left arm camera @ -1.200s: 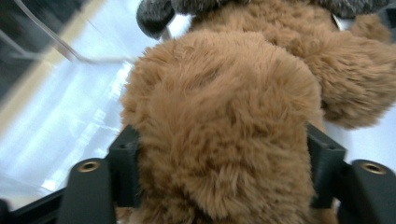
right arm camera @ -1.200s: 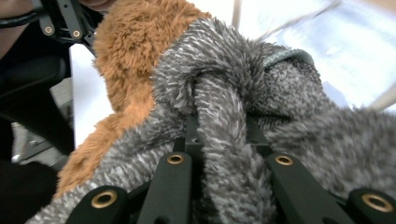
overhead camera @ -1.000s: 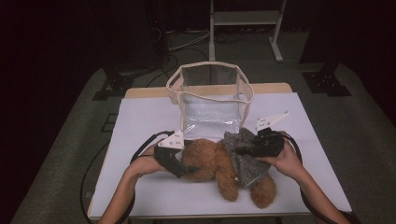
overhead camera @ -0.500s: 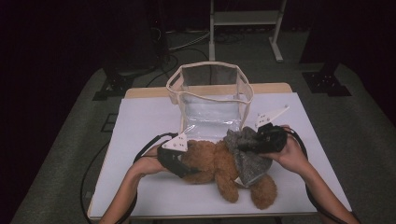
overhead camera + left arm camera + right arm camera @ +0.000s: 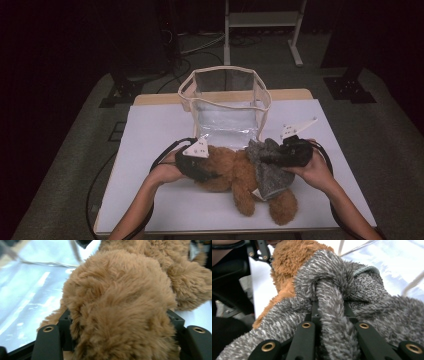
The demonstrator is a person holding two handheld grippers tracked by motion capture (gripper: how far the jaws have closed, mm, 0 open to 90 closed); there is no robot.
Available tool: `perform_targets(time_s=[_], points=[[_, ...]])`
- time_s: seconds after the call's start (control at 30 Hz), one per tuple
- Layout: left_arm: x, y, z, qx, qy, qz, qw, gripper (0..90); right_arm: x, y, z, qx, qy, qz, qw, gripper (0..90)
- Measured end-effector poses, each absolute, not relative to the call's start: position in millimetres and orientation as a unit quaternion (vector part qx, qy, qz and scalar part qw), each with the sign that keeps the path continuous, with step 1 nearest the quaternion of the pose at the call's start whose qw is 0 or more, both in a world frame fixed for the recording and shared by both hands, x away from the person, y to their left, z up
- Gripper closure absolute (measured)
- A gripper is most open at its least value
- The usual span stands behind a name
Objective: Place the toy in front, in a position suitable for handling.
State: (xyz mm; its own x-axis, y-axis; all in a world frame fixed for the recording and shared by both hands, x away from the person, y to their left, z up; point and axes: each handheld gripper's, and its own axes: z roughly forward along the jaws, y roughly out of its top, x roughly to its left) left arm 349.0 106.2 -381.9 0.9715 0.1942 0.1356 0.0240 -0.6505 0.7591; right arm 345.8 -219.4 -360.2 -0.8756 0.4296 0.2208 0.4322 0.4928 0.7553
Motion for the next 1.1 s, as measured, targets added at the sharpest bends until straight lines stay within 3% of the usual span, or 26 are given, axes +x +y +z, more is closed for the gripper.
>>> perform_targets(time_s=[0.27, 0.4, 0.47, 0.57, 0.6, 0.67, 0.77, 0.97, 1.1], points=[[346.2, 125.0, -349.3, 0.901, 0.056, 0.165, 0.397, 34.1, 363.3, -194.7, -332.6, -0.227, -0.864, -0.45, -0.013, 77.1], [325.5, 143.7, -365.9, 0.908, 0.055, 0.131, 0.393, 31.8, 358.7, -189.1, -349.1, -0.22, -0.866, -0.449, 0.014, 76.9], [316.5, 150.6, -378.1, 0.909, 0.05, 0.119, 0.396, 21.7, 347.3, -184.3, -369.8, -0.208, -0.866, -0.452, 0.048, 77.1], [316.7, 159.4, -379.7, 0.896, 0.062, 0.1, 0.429, 14.2, 340.5, -179.9, -373.0, -0.203, -0.864, -0.456, 0.056, 77.1], [319.9, 157.0, -379.0, 0.893, 0.068, 0.093, 0.436, 4.7, 335.1, -174.3, -369.3, -0.198, -0.871, -0.447, 0.046, 77.1], [324.4, 149.2, -379.0, 0.894, 0.066, 0.083, 0.436, 3.0, 333.7, -172.7, -367.9, -0.194, -0.874, -0.444, 0.045, 77.1], [328.7, 137.3, -386.6, 0.9, 0.055, 0.073, 0.425, 5.3, 331.0, -173.9, -360.8, -0.189, -0.879, -0.438, 0.028, 76.8], [328.8, 136.5, -386.9, 0.898, 0.067, 0.102, 0.422, 35.0, 347.6, -201.5, -344.8, -0.225, -0.864, -0.45, 0.001, 76.4], [330.9, 123.3, -381.6, 0.903, 0.057, 0.123, 0.408, 36.5, 353.7, -209.0, -346.2, -0.235, -0.858, -0.456, 0.008, 76.4]])
